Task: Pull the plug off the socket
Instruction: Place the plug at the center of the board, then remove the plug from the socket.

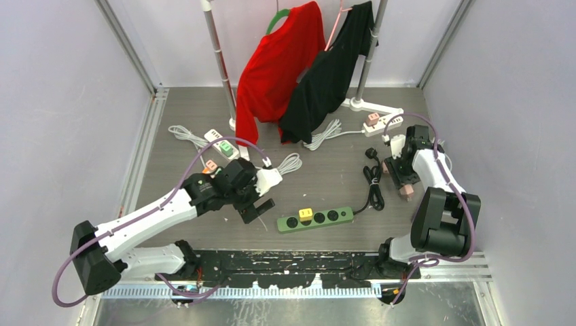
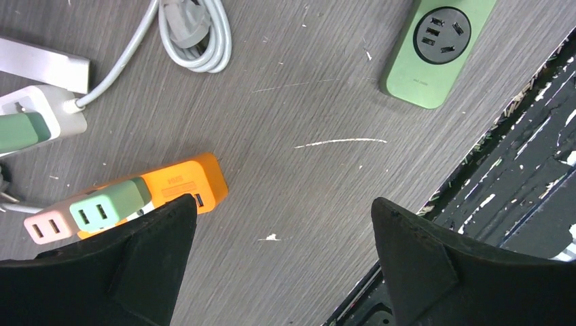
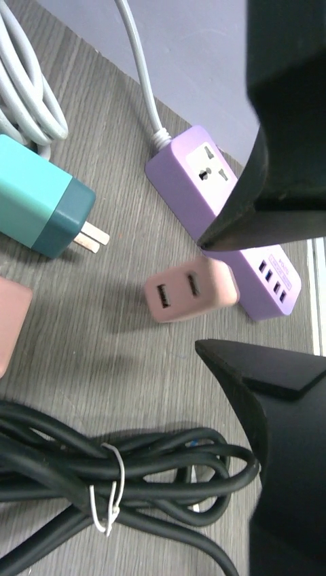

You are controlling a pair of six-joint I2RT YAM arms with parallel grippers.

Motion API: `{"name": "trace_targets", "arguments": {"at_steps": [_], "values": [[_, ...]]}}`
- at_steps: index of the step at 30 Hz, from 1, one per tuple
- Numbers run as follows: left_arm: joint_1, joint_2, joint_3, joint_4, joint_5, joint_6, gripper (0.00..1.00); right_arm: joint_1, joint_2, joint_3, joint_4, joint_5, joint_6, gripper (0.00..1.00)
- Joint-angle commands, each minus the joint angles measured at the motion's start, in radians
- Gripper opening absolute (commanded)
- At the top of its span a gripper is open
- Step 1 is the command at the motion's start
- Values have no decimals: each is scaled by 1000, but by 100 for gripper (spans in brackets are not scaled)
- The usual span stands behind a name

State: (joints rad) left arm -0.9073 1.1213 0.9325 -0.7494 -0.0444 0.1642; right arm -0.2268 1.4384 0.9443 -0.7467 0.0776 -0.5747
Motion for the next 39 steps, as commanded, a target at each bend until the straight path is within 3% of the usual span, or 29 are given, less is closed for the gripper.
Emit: {"name": "trace_targets", "arguments": {"at_steps": [1, 4, 12, 17, 27, 30, 33, 39], "values": [[12, -54, -10, 48, -16, 20, 99, -8, 2, 2, 36, 54, 15, 61], [23, -64, -12, 53, -11, 19, 98, -9, -5, 6, 32, 48, 17, 69], [37, -63, -15, 56, 7, 19, 98, -9, -47, 23, -5, -70, 6, 75], [45, -71, -25, 68, 14, 26, 98, -10, -106, 36, -81, -279, -52, 80], [53, -77, -39, 85, 38, 42, 97, -9, -313, 0, -174, -713, -217, 80], [55, -87, -44, 93, 63, 49, 96, -9, -361, -4, -273, -901, -355, 80], [57, -103, -46, 102, 93, 53, 96, -5, -371, 13, -430, -1079, -608, 80], [57, -184, -13, 202, 326, -80, 95, 31, -331, 72, -843, -1351, -1251, 100]]}}
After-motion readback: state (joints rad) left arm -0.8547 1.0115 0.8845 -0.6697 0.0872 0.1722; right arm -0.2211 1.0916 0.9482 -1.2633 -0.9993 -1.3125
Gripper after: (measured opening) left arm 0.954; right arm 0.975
